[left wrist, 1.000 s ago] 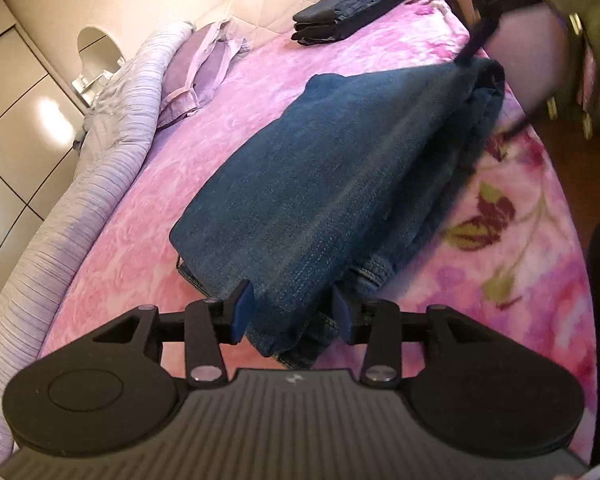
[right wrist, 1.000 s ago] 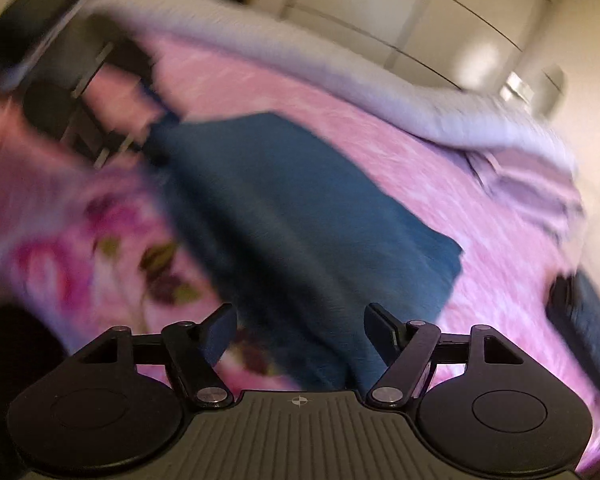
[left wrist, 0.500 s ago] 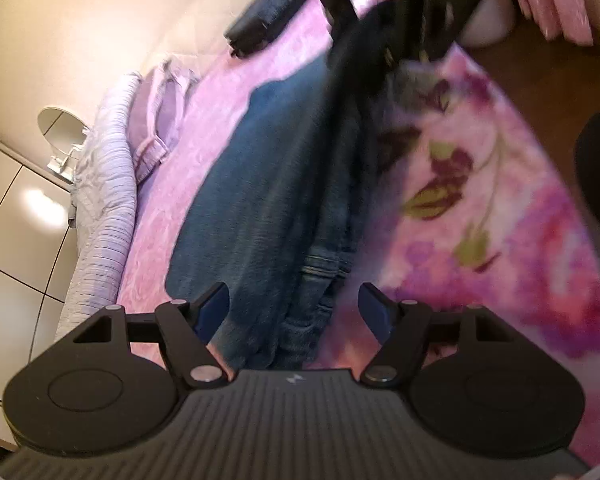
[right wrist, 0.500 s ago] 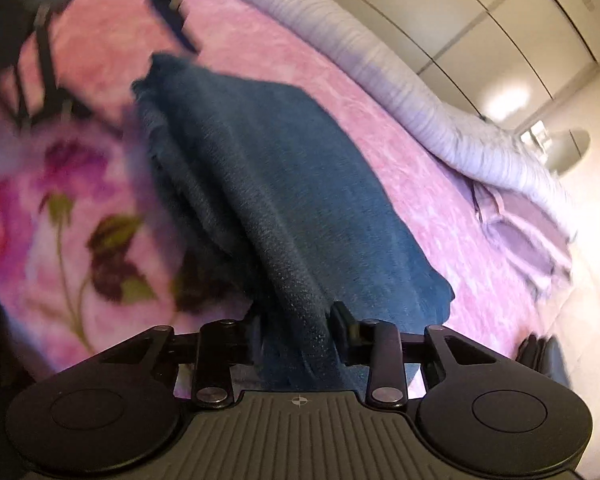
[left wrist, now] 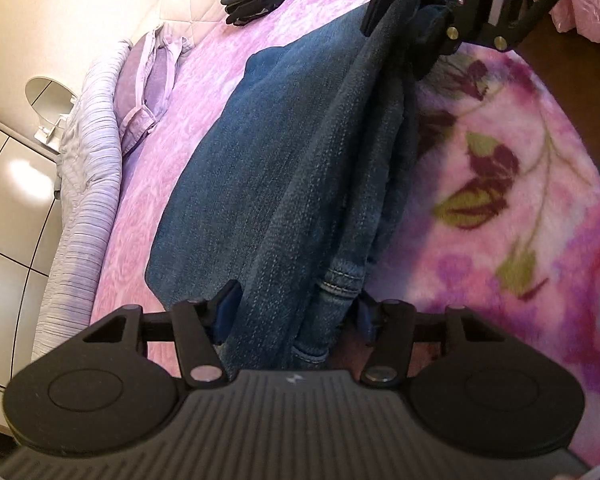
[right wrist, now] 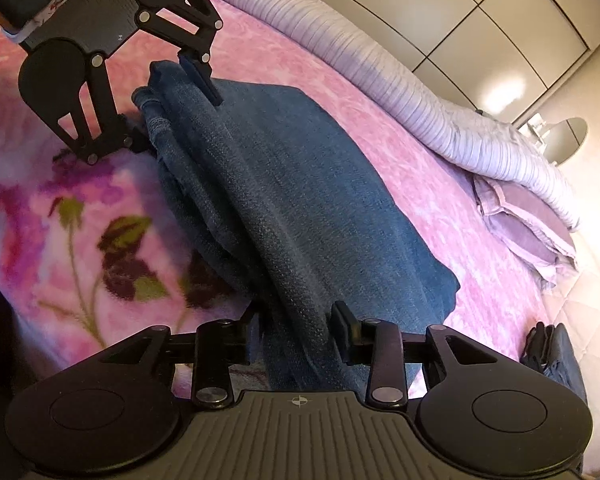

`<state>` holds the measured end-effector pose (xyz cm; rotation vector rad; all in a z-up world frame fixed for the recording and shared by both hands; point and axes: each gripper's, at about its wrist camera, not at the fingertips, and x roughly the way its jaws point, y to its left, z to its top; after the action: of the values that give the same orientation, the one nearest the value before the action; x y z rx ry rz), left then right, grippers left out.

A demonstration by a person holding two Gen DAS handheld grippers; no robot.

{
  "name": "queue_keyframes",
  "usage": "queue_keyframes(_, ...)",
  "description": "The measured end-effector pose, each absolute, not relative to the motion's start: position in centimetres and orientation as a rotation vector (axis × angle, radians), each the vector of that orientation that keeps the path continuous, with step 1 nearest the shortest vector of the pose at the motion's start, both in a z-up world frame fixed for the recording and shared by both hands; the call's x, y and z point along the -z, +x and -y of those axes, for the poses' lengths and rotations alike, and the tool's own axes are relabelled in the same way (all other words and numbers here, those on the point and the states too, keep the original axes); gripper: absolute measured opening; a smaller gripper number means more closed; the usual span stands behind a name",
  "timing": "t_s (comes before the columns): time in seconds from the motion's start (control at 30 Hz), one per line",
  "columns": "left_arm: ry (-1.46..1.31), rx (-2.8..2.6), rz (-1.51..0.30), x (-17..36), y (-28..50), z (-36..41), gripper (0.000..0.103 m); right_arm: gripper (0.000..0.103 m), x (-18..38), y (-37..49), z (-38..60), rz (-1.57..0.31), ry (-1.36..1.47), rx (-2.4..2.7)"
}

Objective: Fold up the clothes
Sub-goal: 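Lift the folded jeans stack with both tools toward the dark clothes stack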

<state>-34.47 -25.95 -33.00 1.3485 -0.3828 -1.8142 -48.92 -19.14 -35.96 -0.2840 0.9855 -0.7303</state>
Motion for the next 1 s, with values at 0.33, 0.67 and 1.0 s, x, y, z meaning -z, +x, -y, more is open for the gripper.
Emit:
queue_keyframes(0.33, 1.344, 1.812, 0.381, 33.1, -34.7, 26.0, 0.053, 0.062, 37.6, -49.2, 17.9, -1.022, -0.326, 0.744)
queue_keyframes(0.67, 1.312, 1.788, 0.424, 33.5, -34.8, 25.2, 0.056, 0.07, 38.8, -49.1, 19.0, -1.042, -0.461, 0.735)
queue_keyframes(1.0, 1.293, 1.703, 0.55, 34.9, -35.8, 24.1, 0.06, 0.07, 40.3, -49.1, 19.5, -1.025, -0.566, 0.817)
